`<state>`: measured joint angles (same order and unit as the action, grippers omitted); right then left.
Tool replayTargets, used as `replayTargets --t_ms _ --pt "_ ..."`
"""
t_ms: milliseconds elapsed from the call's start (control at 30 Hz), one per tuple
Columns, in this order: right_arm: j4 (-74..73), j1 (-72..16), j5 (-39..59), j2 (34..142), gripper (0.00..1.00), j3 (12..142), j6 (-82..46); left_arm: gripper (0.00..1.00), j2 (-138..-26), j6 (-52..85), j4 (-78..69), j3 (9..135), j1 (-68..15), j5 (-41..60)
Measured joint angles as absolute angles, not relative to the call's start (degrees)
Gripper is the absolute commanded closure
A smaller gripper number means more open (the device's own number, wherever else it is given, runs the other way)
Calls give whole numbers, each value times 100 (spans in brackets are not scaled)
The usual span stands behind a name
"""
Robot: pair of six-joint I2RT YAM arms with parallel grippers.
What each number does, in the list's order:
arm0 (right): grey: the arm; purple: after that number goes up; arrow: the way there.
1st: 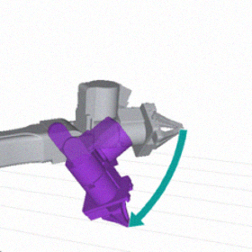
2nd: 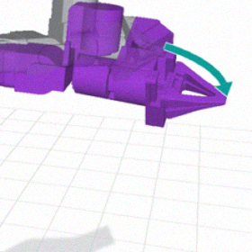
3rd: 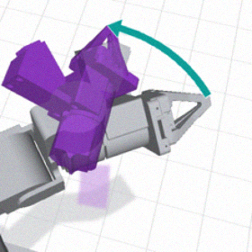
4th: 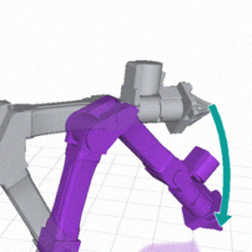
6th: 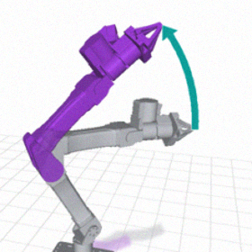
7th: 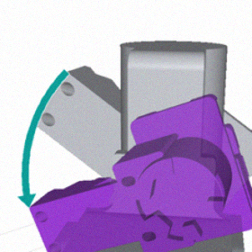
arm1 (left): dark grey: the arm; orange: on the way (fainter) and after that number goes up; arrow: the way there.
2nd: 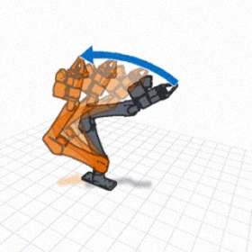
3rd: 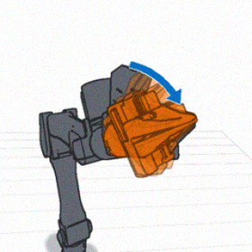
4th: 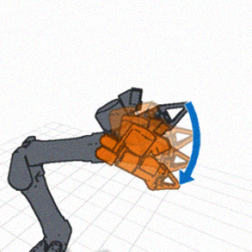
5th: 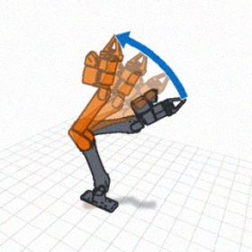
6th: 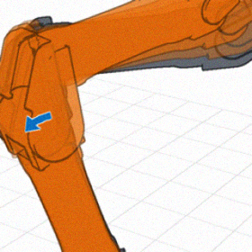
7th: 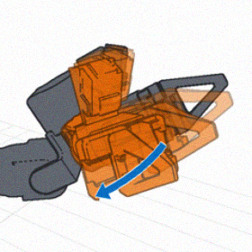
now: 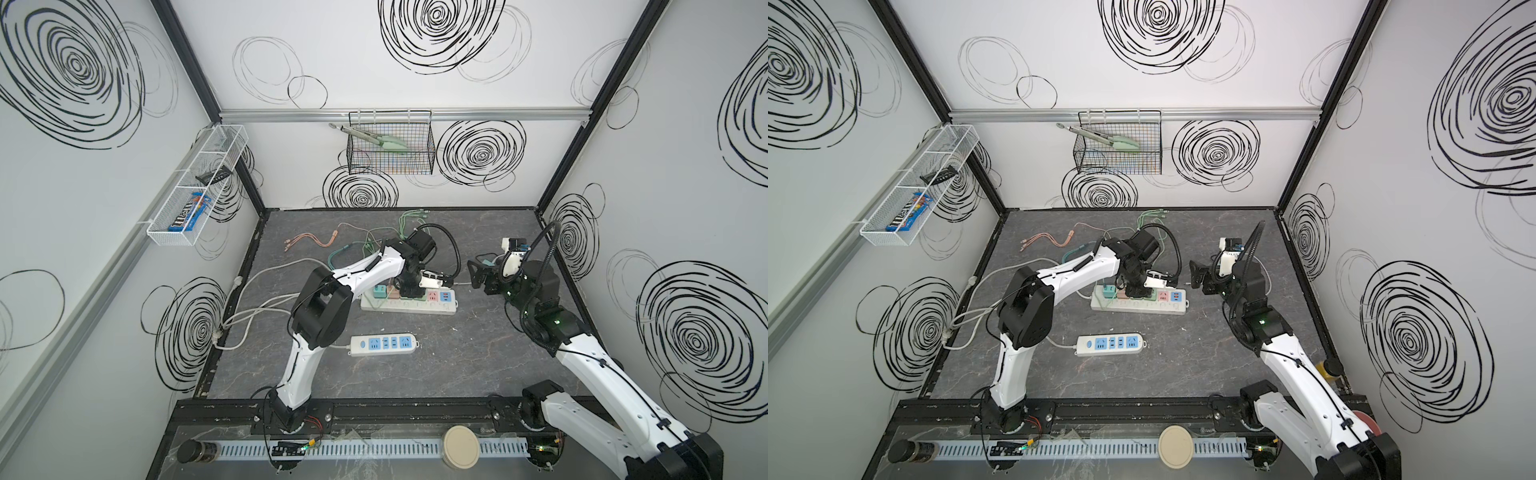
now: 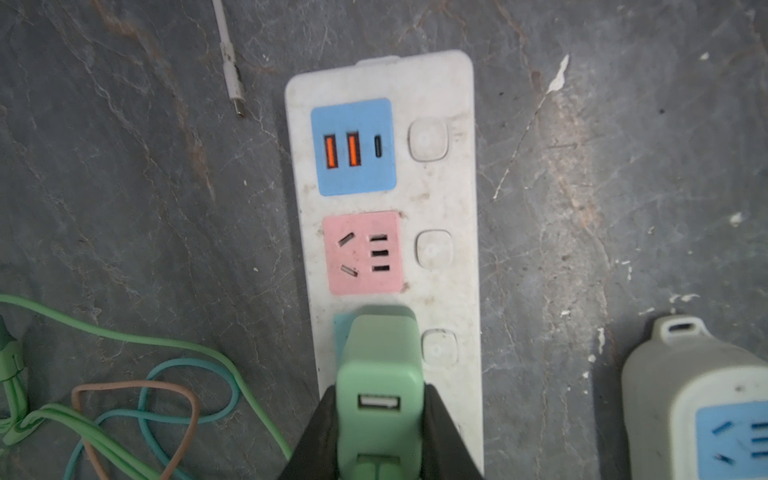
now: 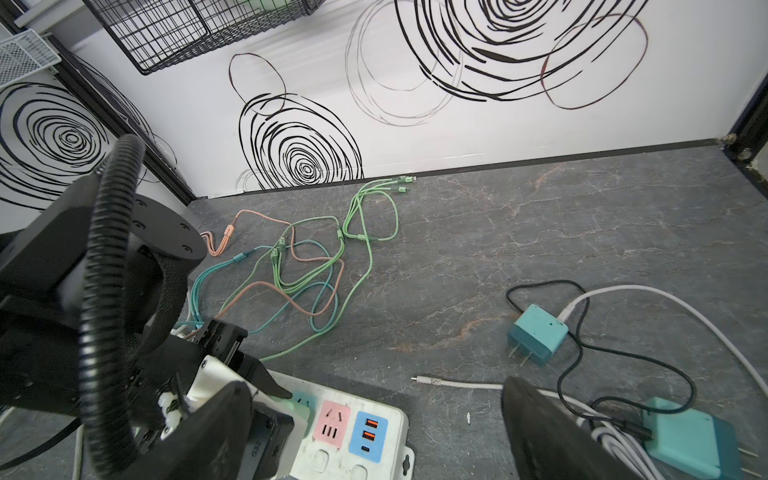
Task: Insert the plug
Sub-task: 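Lower and press the green charger into the socket, then open the left gripper, then withdraw both grippers away from the power strip toward the robot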
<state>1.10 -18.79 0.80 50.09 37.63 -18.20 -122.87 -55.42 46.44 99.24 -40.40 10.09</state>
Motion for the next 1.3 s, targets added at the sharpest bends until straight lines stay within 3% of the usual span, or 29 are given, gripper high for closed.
replayTargets --t_ms 133,167,200,267,467,567,600,633,1033,1300 --pt "110 -1879 80 5009 3 3763 -1820 100 -12289 -5533 4657 9988 -4040 1000" --pt "113 -1879 82 5009 3 3763 -1820 95 -12300 -5529 4681 10020 -4040 998" --pt "110 -1879 80 5009 3 3763 -1820 79 -12311 -5520 4720 10066 -4042 996" --pt "113 -1879 78 5006 3 3763 -1820 62 -12331 -5483 4856 10204 -4047 989" --pt "139 -1879 73 4943 3 3763 -1820 38 -12720 -5356 4932 10600 -4053 945" --pt "163 -1879 73 4906 3 3763 -1820 20 -12676 -5321 4875 10595 -4042 987" --pt "169 -1879 73 4893 3 3763 -1817 6 -12626 -5310 4825 10556 -4038 1011" --pt "174 -1879 73 4880 3 3763 -1817 3 -12564 -5319 4775 10495 -4038 1026" --pt "137 -1800 281 4847 3 3658 -1898 4 -10519 -4228 3210 9330 -3946 1476" --pt "-213 -1769 475 5046 3 3326 -2381 4 -8184 -2010 517 6654 -3872 -80"
